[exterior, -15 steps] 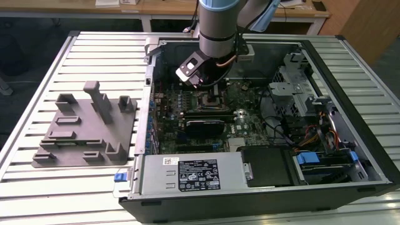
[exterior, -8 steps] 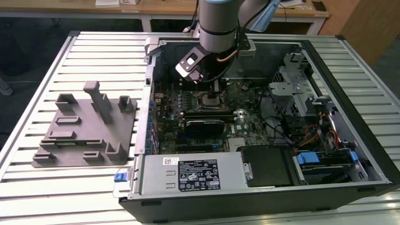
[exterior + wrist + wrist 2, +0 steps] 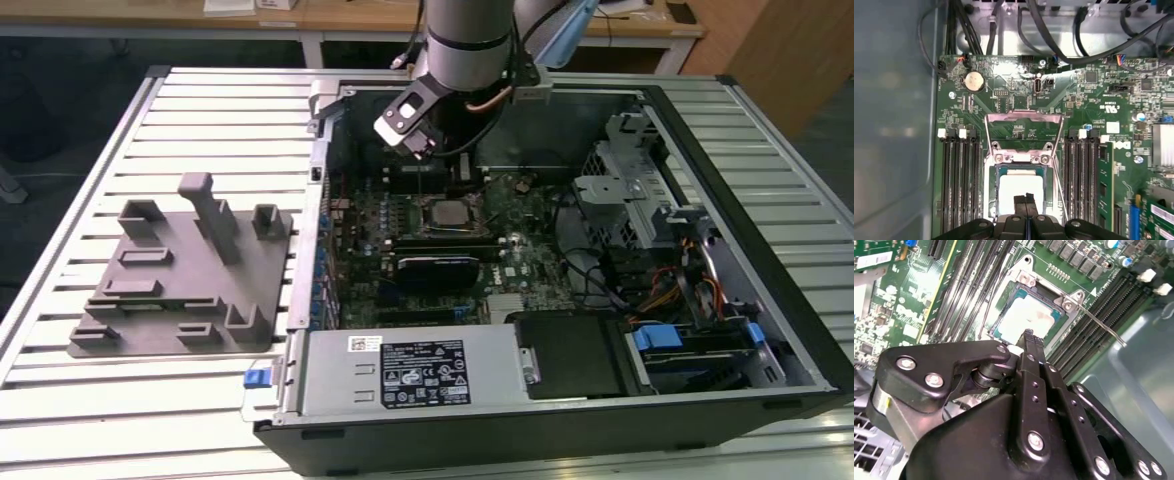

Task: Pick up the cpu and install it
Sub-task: 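Place the cpu into insertion slot, then close the cpu cover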

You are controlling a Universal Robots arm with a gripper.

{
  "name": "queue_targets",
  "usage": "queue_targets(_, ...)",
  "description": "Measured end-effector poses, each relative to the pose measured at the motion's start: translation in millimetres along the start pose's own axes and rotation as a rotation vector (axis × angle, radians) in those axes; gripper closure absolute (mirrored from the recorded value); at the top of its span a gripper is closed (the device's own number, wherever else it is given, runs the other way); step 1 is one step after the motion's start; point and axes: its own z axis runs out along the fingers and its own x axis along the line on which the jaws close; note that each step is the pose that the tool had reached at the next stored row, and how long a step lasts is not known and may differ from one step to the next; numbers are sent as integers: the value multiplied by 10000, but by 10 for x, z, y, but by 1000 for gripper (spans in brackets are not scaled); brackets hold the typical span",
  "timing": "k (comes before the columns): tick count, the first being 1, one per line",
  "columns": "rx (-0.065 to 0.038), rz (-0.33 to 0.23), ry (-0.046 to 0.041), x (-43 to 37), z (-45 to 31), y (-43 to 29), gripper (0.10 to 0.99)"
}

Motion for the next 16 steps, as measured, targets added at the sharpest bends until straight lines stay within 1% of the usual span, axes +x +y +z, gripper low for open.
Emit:
queue_targets(4, -8, 3, 1, 1, -56, 3, 980)
queue_targets(16, -8, 20, 0, 1, -59, 3, 980)
